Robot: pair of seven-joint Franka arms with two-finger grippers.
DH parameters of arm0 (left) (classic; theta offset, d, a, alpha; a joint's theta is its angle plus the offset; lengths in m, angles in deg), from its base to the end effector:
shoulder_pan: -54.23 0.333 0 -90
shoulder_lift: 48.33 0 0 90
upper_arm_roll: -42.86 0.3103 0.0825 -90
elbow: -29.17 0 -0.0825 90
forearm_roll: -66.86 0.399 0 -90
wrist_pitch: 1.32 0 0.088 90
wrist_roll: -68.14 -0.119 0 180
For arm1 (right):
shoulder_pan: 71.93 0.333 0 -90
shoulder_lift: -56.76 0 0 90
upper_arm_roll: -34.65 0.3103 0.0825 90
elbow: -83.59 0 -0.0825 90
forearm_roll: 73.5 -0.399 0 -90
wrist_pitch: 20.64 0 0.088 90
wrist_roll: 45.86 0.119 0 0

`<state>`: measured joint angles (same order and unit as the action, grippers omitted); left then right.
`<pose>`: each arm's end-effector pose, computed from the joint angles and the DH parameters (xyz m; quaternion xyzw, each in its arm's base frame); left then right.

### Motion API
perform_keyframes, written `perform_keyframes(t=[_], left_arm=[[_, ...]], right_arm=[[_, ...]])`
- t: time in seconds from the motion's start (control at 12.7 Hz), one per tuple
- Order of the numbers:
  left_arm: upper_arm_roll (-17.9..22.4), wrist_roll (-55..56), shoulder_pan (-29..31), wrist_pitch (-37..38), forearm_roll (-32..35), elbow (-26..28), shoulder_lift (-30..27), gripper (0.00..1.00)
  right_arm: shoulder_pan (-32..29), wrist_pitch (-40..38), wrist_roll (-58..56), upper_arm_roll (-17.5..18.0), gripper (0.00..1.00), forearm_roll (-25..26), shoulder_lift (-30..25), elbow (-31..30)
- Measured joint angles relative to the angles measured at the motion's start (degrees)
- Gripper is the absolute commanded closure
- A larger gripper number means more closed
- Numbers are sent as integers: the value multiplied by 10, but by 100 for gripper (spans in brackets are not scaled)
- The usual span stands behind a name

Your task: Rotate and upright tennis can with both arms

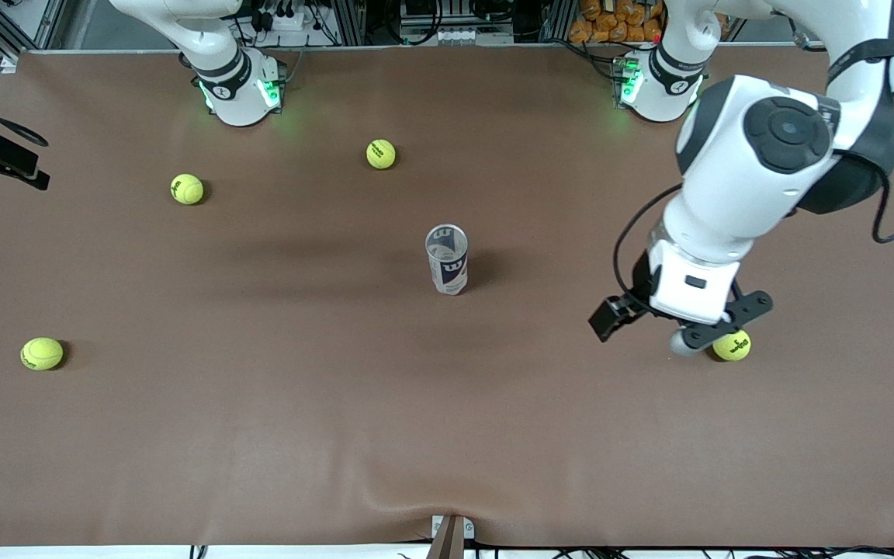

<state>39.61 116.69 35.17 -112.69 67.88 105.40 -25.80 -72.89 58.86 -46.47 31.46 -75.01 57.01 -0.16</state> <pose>0.6635 -0.2632 0.5122 0.9677 0.2266 0.0886 0.0654 0.5492 -0.0363 0.6412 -0.9987 0.0290 0.0387 0.0145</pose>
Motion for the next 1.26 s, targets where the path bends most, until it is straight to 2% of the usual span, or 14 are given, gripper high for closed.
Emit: perform_keyframes(t=[0.24,0.71,1.03,1.26], left_arm=[[0,-66,37,0,0,0,0,0],[-7,-117,96,11,0,1,-15,0],[-18,-189,140,56,0,2,-25,0],[-29,-223,168,99,0,7,-56,0]], right_arm=[[0,0,0,0,0,0,0,0],[0,0,0,0,0,0,0,0],[0,0,0,0,0,0,0,0],[0,0,0,0,0,0,0,0]])
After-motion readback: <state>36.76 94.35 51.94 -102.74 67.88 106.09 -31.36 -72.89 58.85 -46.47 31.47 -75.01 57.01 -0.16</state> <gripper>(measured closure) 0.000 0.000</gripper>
